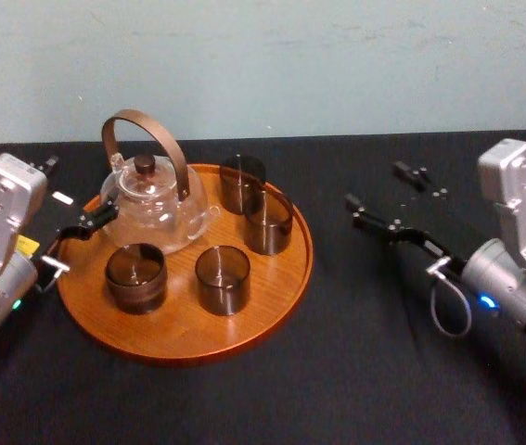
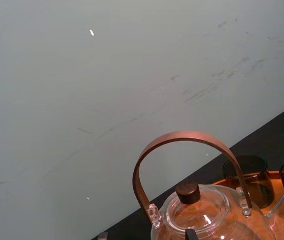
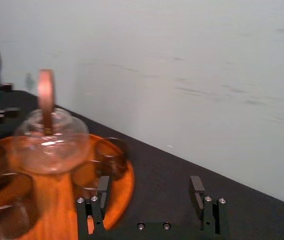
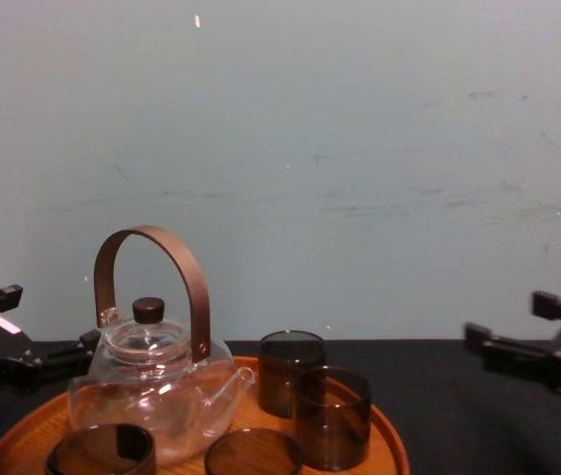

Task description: Pick up the glass from the table and place it on the tray.

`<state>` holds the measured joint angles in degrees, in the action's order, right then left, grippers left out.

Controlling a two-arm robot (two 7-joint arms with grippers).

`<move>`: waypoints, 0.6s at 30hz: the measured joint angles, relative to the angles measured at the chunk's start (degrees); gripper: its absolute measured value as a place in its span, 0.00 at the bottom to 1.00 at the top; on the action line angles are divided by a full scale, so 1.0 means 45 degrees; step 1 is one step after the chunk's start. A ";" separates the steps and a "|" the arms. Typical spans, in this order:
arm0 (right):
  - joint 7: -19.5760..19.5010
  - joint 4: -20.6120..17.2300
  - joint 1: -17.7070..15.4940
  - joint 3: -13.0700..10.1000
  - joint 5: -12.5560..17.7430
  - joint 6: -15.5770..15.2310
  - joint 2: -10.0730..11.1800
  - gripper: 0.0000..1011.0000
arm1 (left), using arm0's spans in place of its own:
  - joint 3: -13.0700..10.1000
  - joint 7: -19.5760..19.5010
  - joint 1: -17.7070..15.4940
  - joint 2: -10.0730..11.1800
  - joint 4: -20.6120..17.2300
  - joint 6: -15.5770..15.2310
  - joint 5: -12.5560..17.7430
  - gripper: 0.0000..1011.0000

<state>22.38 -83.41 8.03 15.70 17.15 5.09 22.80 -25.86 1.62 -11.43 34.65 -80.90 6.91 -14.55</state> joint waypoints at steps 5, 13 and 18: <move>-0.0495 0.0017 -0.0289 -0.0542 -0.0042 0.0063 0.0101 0.99 | 0.0000 0.0000 0.0000 0.0000 0.0000 0.0000 0.0000 0.99; -0.1117 0.0382 -0.0441 -0.1202 -0.0425 0.0067 0.0006 0.99 | 0.0000 -0.0001 0.0000 0.0000 0.0001 0.0000 0.0000 0.99; -0.1351 0.0504 -0.0461 -0.1424 -0.0600 -0.0077 -0.0128 0.99 | 0.0000 0.0000 0.0000 0.0000 0.0000 0.0000 0.0000 0.99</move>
<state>16.30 -81.14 5.96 9.29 14.45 4.74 22.22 -25.86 1.62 -11.43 34.65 -80.90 6.91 -14.55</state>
